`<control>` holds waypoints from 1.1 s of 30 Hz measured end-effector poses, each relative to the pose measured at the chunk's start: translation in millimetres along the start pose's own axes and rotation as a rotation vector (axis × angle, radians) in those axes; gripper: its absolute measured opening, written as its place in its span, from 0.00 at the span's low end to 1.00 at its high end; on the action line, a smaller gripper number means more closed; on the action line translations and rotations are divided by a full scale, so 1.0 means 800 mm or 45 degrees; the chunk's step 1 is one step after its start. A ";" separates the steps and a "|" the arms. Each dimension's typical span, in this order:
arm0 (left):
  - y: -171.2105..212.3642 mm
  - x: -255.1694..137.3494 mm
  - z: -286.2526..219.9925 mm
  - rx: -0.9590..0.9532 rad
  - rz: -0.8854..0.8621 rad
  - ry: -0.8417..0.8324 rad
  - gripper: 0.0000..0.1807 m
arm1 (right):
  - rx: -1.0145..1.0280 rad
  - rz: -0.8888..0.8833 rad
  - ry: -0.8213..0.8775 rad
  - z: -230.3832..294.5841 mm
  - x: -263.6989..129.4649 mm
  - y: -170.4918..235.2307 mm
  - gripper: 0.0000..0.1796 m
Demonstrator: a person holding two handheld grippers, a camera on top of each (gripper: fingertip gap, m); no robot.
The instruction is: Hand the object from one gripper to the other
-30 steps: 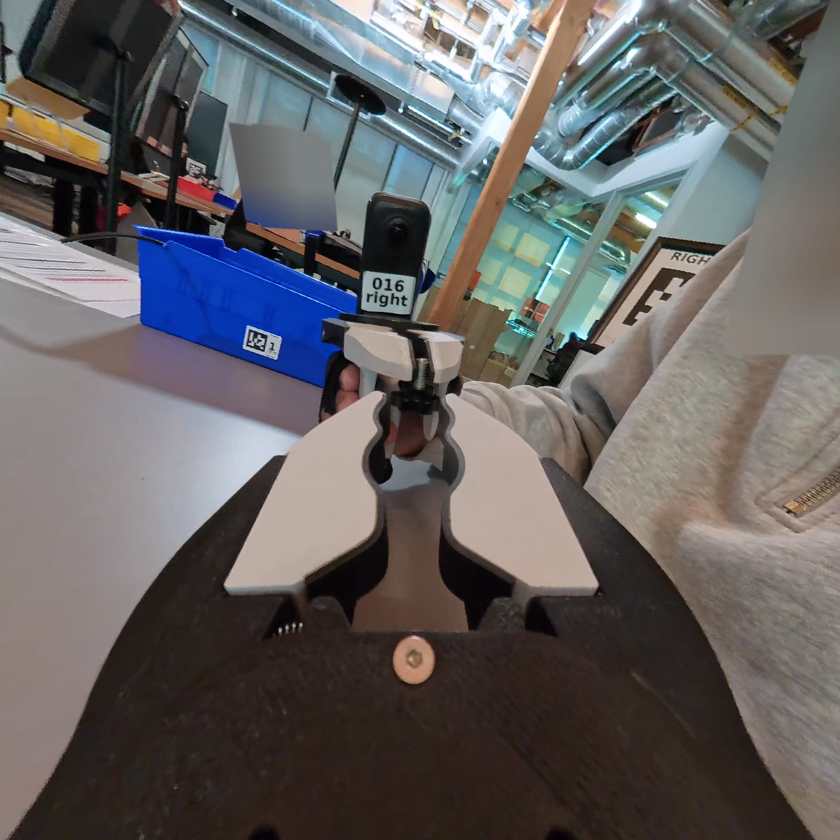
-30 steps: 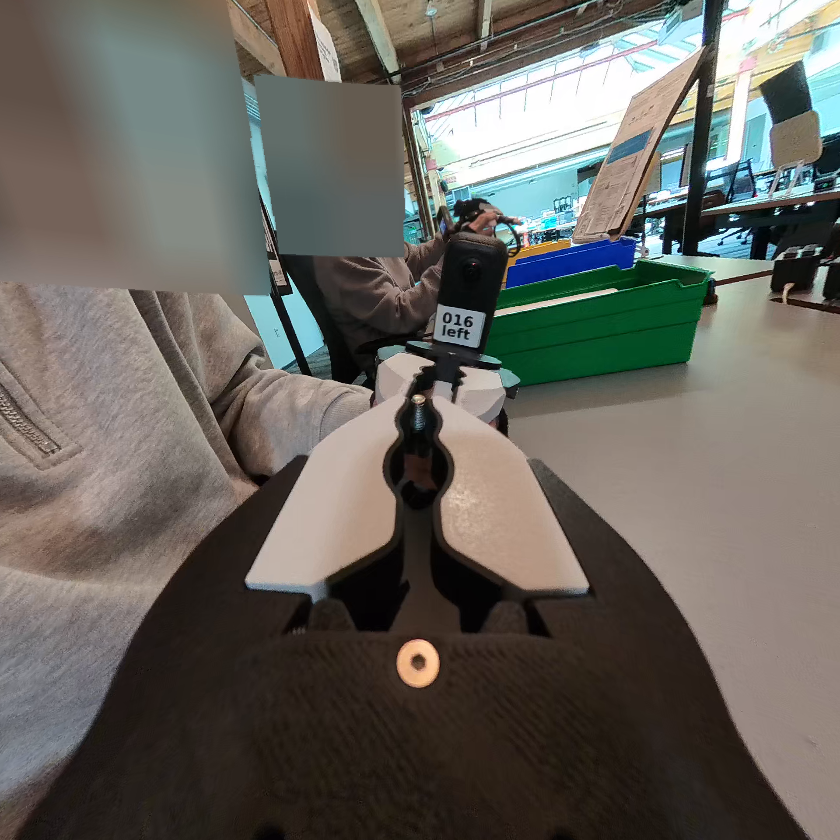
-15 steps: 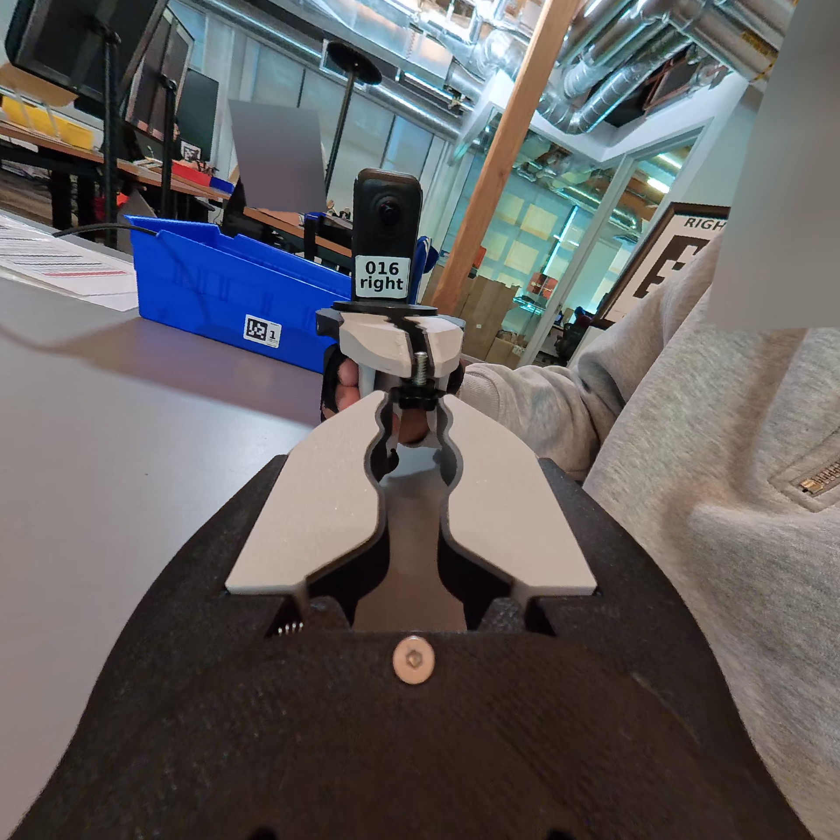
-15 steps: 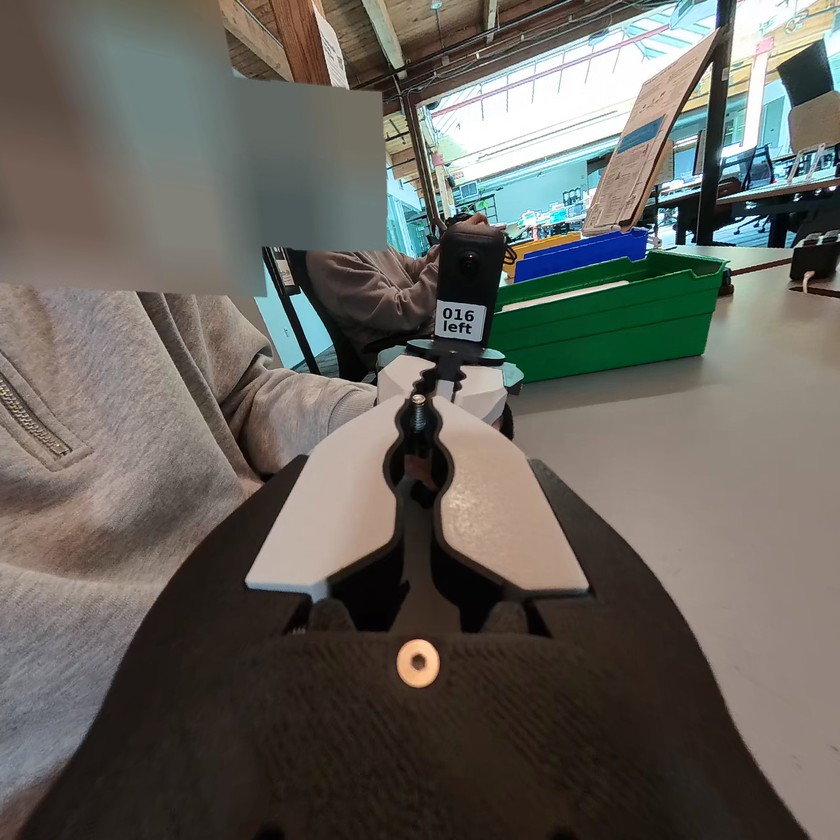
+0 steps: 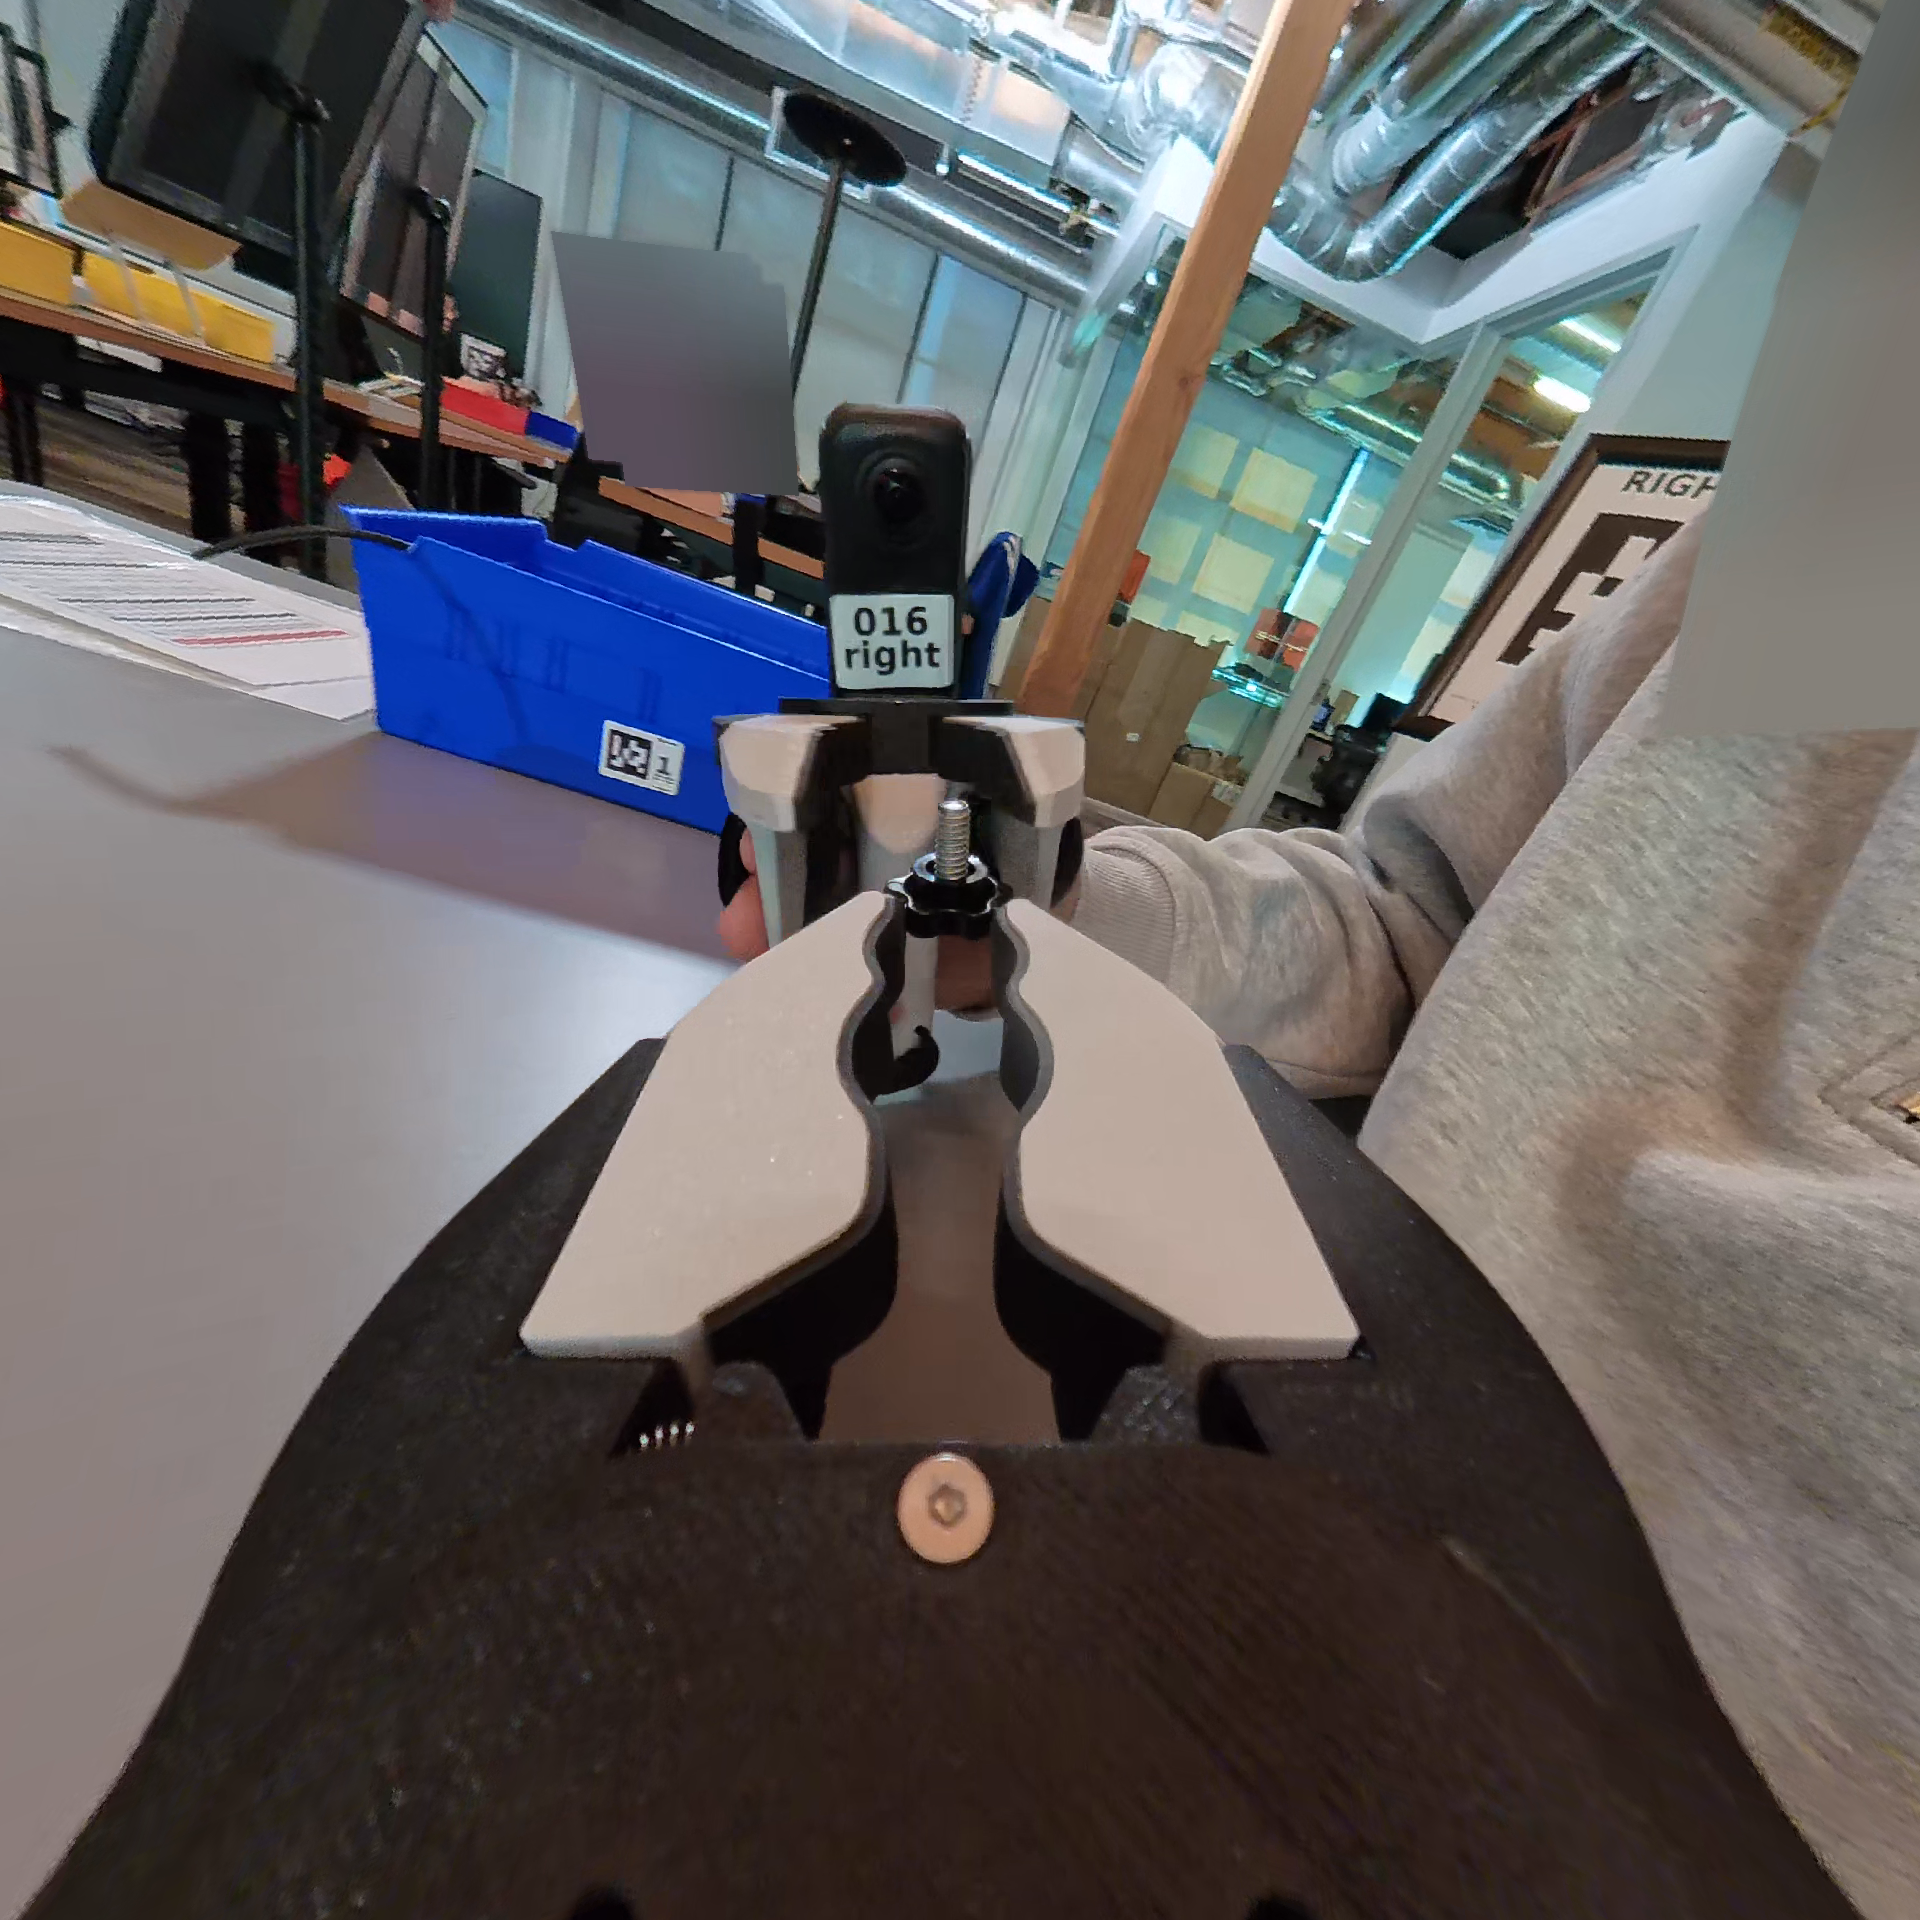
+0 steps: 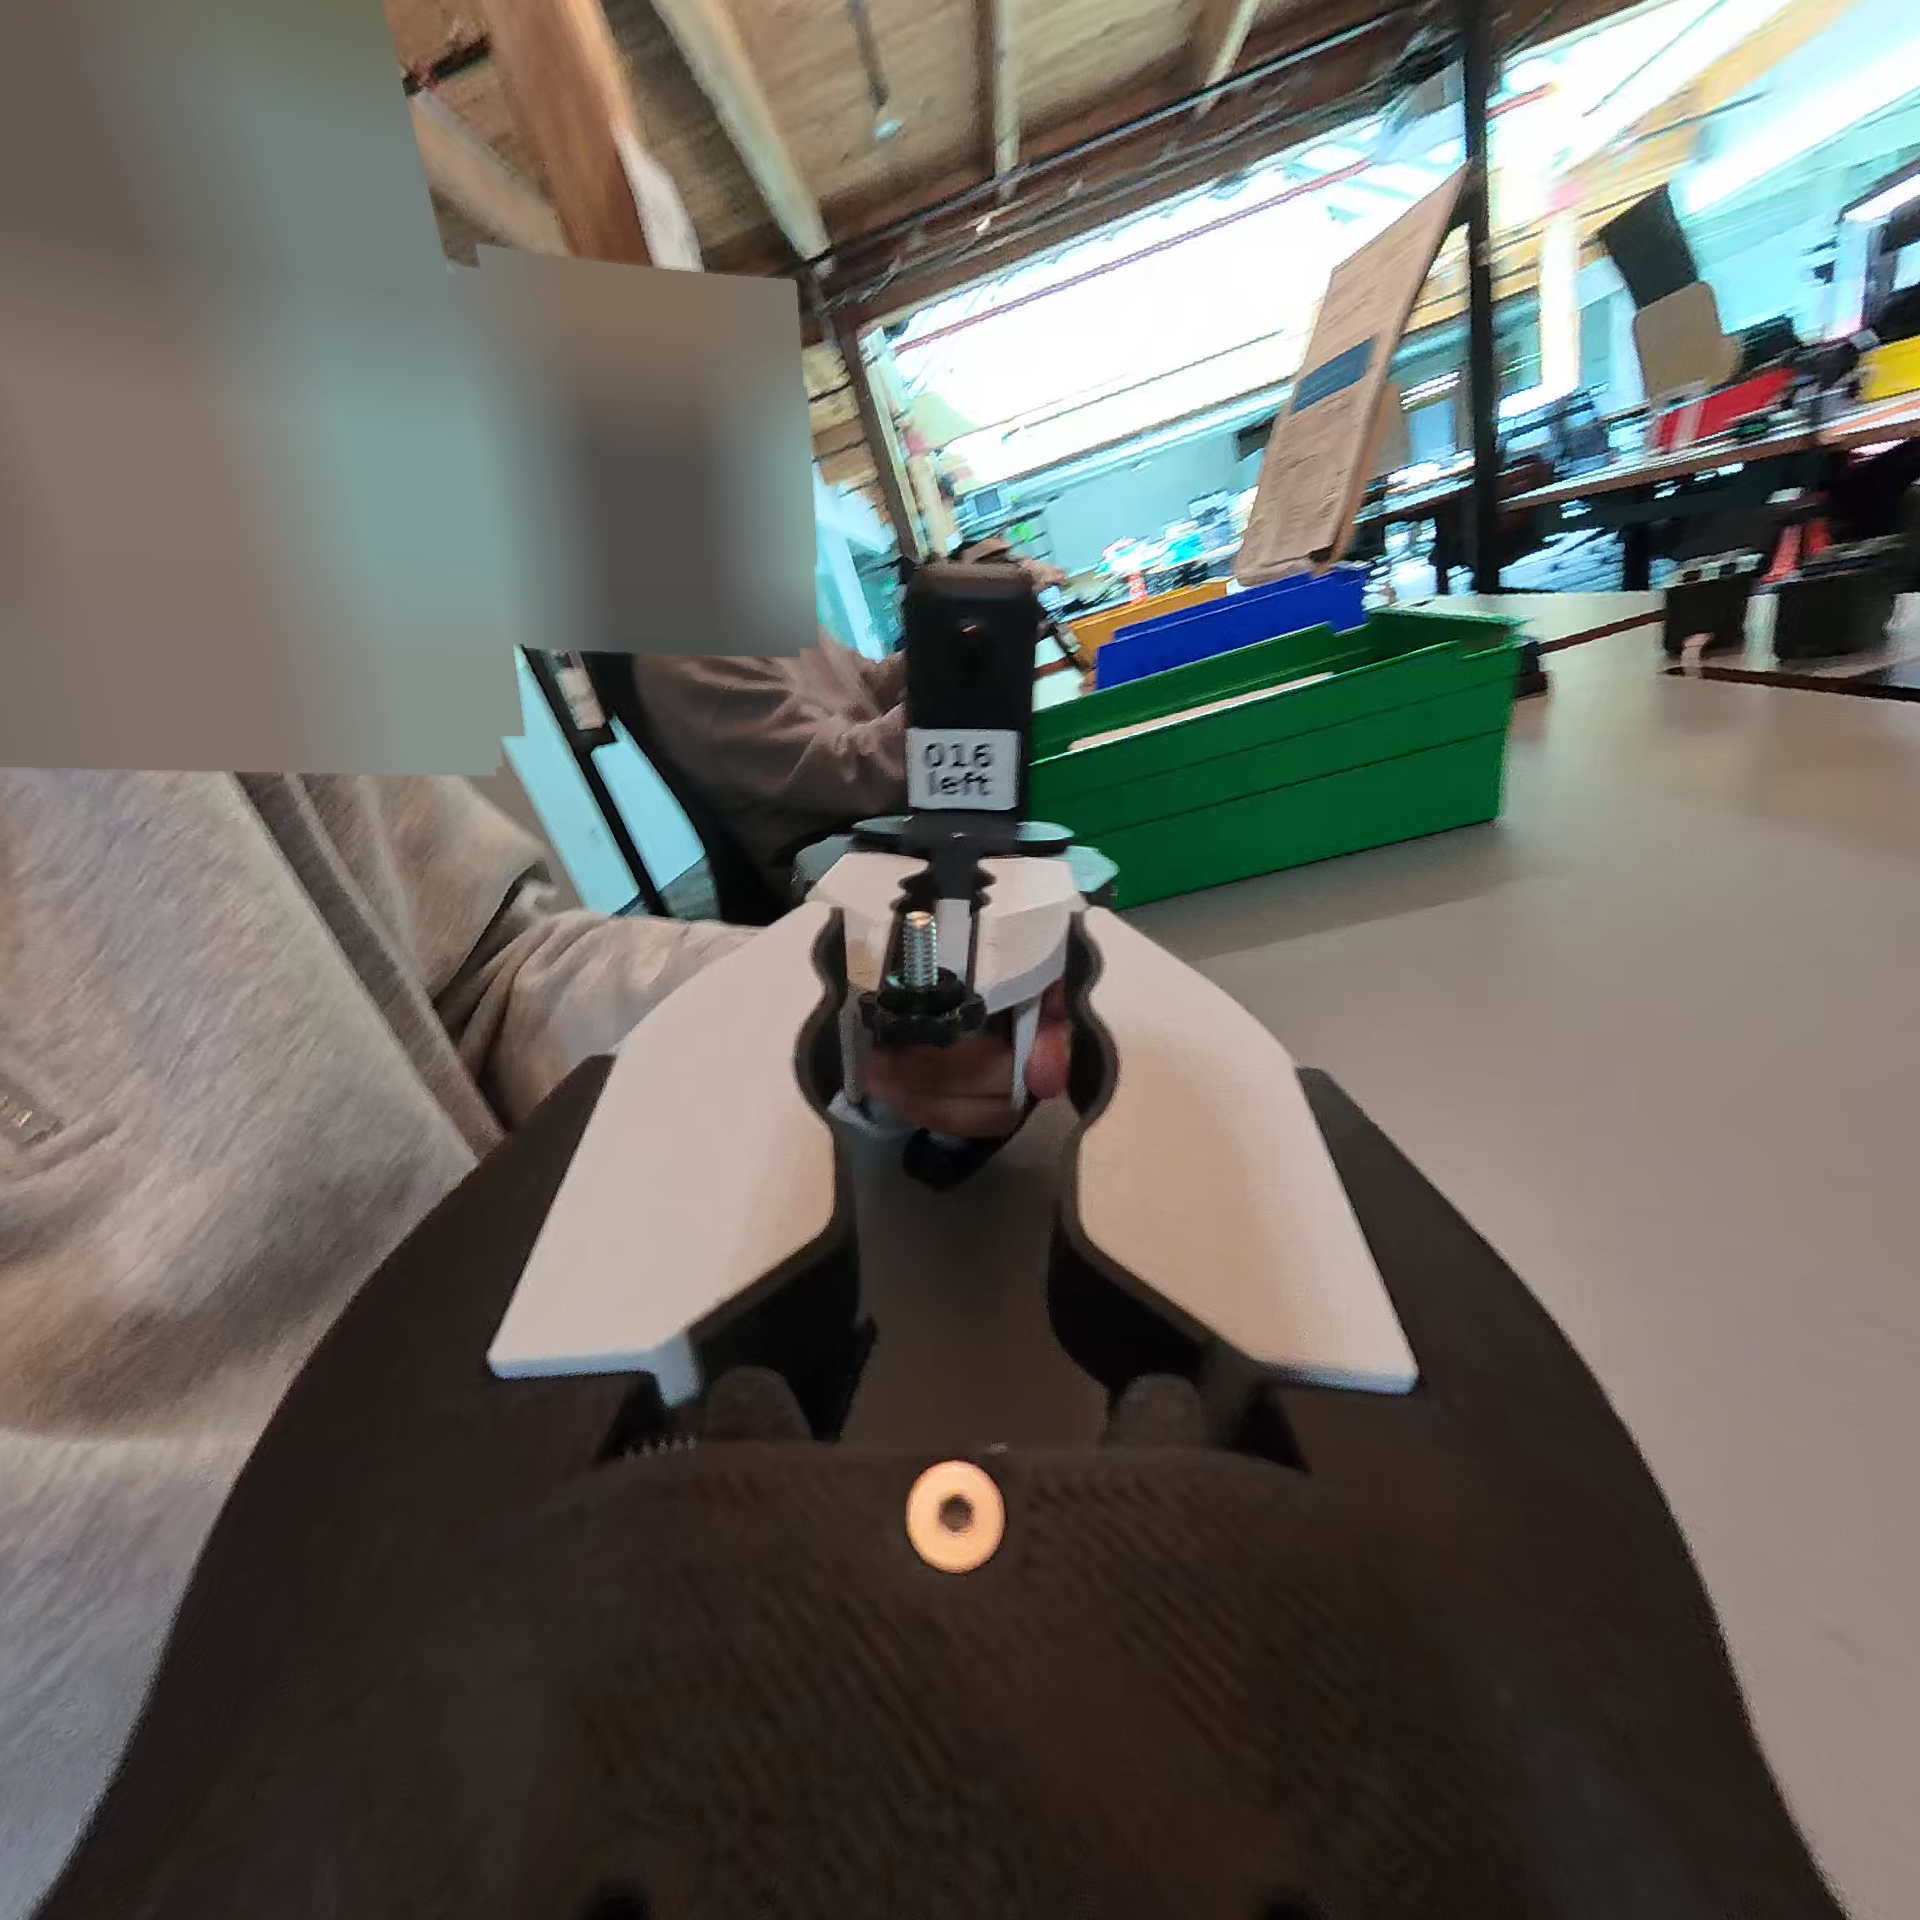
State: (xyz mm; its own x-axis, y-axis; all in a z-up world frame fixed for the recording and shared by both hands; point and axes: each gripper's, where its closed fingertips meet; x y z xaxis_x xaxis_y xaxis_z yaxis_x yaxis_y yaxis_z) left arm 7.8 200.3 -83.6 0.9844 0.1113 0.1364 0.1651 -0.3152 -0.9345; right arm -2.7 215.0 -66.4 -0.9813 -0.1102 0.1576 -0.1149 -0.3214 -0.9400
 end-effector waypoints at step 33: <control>-0.003 -0.010 0.029 0.212 0.044 -0.291 0.08 | -0.319 0.192 0.222 -0.021 0.001 0.023 0.12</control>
State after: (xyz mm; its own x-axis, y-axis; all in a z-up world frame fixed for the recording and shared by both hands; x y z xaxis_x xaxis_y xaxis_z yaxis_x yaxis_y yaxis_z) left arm -2.1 222.0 -90.1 0.9468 0.3187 0.0439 0.1011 -0.1652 -0.9811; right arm -7.7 224.6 -88.3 -0.9993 0.0310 -0.0227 0.0204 -0.0703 -0.9973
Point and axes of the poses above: each gripper's, where its closed fingertips meet, x out along the fingers, y out of its underside, z = x × y across the jaws, and after that the axes turned 3 degrees about y, right-handed
